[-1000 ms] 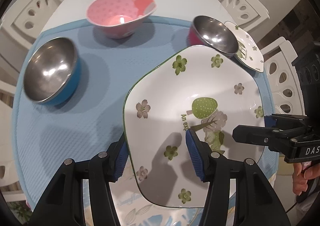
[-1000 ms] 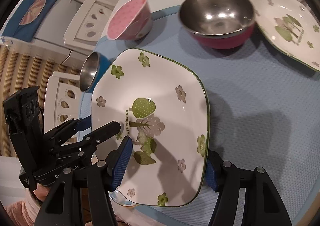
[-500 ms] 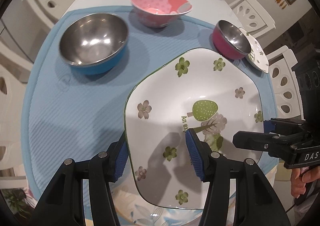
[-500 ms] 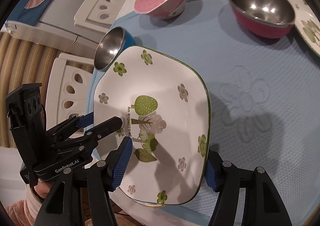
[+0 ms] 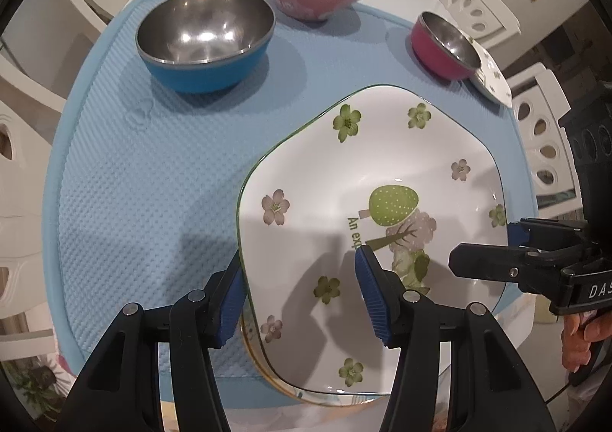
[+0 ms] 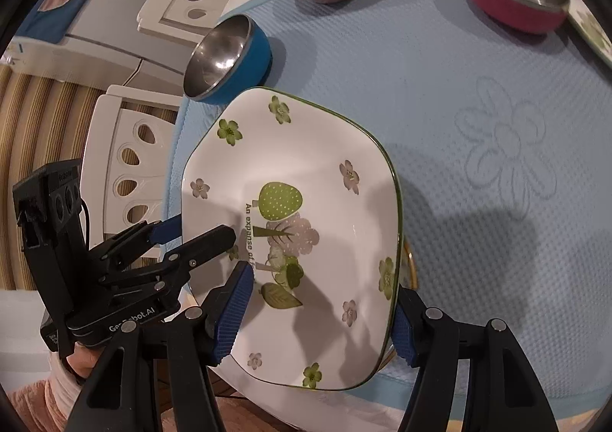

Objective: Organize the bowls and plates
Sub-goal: 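Carry the forest plate and lower it onto the Sunflower plate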

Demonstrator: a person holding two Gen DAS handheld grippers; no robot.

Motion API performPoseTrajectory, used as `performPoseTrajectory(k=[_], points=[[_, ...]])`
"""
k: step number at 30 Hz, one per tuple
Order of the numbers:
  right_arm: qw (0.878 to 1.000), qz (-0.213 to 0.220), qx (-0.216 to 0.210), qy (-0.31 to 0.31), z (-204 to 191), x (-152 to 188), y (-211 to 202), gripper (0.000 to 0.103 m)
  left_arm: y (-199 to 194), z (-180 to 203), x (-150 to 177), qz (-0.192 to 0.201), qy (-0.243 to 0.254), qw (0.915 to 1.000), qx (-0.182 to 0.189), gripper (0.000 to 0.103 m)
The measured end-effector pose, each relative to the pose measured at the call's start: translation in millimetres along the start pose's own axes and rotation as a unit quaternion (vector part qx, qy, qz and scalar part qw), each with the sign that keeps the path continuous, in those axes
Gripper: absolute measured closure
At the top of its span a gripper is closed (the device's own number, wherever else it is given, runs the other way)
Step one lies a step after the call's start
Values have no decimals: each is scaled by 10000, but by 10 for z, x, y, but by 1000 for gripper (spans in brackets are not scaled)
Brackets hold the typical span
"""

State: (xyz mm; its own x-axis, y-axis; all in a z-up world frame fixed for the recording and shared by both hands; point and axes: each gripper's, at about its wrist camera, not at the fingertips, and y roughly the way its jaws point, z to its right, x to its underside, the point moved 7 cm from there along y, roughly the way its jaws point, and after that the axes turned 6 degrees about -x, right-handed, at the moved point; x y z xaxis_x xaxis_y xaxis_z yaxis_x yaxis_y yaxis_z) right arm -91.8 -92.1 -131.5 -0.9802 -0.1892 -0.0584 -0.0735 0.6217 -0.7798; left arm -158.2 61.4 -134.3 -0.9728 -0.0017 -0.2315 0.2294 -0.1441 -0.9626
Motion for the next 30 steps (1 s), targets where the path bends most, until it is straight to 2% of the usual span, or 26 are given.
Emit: performPoseTrajectory(k=[12,19,27,29,30], points=[[9994,-159,38,314,60,203,215,39,93,-16,199,-270,198,9994,-1,51],[9987,-271,111,409,77,248,291,39,121,1,254,-395,248,9988,-137,51],[9976,-296,247,570,69,290,375,39,114,89,257,-317,445,9983,-186,52],[9976,-265,166,612,69,290,366,39,99,198,259,-312,493,9982,155,52],[9978,-237,112,616,54,286,358,39,107,233,268,-342,520,9980,150,52]])
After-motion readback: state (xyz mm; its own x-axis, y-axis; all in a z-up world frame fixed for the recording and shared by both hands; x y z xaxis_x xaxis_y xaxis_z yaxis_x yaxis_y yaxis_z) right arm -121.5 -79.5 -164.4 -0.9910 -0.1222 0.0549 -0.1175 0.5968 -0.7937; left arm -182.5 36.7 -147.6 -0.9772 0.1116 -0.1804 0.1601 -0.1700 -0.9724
